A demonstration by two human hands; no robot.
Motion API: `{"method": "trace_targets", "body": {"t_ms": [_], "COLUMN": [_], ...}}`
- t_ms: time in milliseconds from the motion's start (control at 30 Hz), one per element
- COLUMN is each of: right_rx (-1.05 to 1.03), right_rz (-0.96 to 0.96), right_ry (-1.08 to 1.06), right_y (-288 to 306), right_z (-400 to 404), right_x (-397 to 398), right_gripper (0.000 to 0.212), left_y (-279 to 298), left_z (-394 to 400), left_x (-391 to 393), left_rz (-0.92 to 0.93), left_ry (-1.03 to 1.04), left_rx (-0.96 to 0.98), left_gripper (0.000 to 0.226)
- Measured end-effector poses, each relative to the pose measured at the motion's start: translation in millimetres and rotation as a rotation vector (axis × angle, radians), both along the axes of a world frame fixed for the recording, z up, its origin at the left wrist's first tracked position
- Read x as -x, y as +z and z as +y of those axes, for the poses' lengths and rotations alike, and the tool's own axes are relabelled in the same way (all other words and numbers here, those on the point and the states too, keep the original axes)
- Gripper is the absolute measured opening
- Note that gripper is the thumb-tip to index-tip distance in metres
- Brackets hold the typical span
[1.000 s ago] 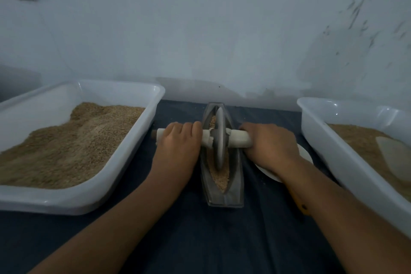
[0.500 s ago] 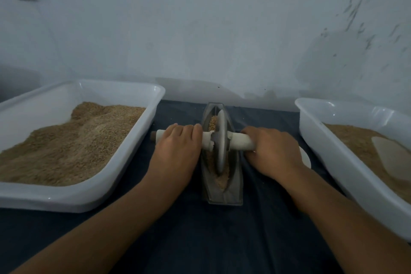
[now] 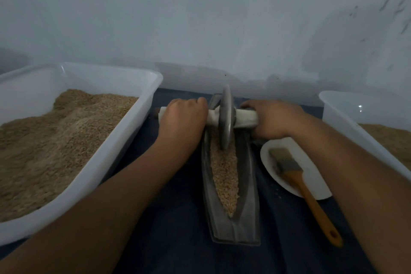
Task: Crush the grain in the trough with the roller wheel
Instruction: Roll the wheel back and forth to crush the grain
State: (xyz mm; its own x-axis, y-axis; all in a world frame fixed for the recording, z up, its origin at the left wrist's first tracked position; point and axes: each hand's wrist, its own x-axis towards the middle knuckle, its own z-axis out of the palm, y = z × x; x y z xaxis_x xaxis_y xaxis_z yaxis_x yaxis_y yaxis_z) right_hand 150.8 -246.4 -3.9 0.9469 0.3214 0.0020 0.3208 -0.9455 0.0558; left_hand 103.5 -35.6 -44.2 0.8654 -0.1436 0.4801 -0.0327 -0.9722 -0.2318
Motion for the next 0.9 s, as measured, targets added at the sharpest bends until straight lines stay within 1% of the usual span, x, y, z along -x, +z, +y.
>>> {"method": "trace_targets", "body": {"t_ms": [100,233,300,367,567,667,733,800,900], "right_rx": [-0.019,-0.031,-0.06,-0.098,-0.136,-0.132,-0.138,-0.156,-0.183], "right_rz": [0.042,0.014,-0.006,-0.059,-0.222,-0.3,-0.326,-0.34,-0.36], "right_ry": [0.004,-0.012,-0.029,-0.045,-0.043,-0.016,0.009,0.022,0.031], "right_y": [3.9,-0.7,-7.1,-14.0,-25.7,-27.3,-29.1,-30.8,-31.0], "right_z": [3.1,0.4,-3.0,-6.3,-9.1,-10.0,-11.6,-13.8,-15.5], "right_x": [-5.5,-0.5,6.6,17.0,58.2,79.4,94.3,107.9,122.0], "right_gripper": [0.085,0.072,0.069,0.067,0.041,0.035,0.034,0.034,0.031], "left_y": [2.5,1.9,2.5,3.6,-2.8,-7.5,-8.7,-8.8,-8.8], "left_z": [1.7,-0.4,-1.6,-2.9,-5.6,-3.6,-3.1,-3.3,-3.0], "left_x": [-4.9,0.1,5.3,11.4,49.0,69.8,84.6,96.7,108.8], "left_rz": [0.008,-0.007,-0.018,-0.026,-0.029,-0.025,-0.035,-0.045,-0.019], "left_ry": [-0.006,-0.006,-0.021,-0.042,-0.076,-0.1,-0.128,-0.154,-0.171], "left_rx": [0.023,-0.009,-0.017,-0.021,0.018,0.044,0.064,0.087,0.115], "left_gripper": [0.017,0.016,0.017,0.019,0.021,0.023,0.031,0.044,0.059]}}
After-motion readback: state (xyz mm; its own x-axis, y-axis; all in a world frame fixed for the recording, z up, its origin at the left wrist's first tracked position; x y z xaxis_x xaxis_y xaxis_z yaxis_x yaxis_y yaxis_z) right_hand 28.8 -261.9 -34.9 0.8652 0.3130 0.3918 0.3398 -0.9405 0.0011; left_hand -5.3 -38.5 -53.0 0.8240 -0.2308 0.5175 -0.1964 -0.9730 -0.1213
